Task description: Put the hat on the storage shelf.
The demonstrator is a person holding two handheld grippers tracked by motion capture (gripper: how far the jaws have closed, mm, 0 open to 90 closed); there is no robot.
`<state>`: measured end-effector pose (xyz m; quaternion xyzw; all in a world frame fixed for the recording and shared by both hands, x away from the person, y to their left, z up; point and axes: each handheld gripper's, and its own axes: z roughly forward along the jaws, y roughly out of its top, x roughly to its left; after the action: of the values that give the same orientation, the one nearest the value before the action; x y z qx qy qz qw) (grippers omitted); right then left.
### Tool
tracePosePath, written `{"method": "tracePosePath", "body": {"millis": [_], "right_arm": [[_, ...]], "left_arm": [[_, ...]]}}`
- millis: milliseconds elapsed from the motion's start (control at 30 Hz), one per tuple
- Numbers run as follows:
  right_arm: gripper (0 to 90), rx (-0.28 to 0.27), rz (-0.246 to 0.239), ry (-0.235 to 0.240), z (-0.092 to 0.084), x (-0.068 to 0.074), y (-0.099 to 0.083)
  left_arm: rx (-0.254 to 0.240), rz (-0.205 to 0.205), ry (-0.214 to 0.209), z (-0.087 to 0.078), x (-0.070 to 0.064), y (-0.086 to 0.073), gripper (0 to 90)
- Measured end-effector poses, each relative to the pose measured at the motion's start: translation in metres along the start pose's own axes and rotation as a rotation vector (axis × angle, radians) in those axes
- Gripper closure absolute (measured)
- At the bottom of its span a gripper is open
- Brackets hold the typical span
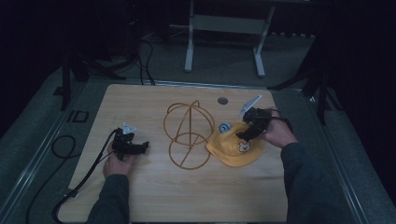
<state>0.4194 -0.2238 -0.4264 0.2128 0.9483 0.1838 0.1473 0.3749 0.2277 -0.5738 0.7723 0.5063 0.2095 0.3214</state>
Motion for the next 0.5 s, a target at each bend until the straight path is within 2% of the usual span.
{"method": "tracePosePath", "body": {"millis": [167,267,300,333,400,500], "right_arm": [[24.9,0.018,-0.004,0.001,0.005,0.000,0.003],[29.3,0.075,-0.006,-0.014,0.018,-0.002,0.002],[32.1,0.083,-0.007,-0.016,0.021,-0.003,0.002],[38.9,0.082,-0.009,-0.011,0.023,-0.004,0.002],[44.5,0.078,-0.003,0.012,0.025,-0.005,0.001],[54.1,0.070,-0.013,0.009,0.024,-0.005,0.000]], "left_arm": [[0.000,0.000,0.000,0.000,0.000,0.000,15.2],[0.001,0.000,0.000,0.000,0.000,0.000,15.2],[0.000,0.000,0.000,0.000,0.000,0.000,15.2],[0.001,0.001,0.000,0.000,0.000,0.000,15.2],[0.001,0.000,0.000,0.000,0.000,0.000,15.2],[0.000,0.000,0.000,0.000,0.000,0.000,15.2]]}}
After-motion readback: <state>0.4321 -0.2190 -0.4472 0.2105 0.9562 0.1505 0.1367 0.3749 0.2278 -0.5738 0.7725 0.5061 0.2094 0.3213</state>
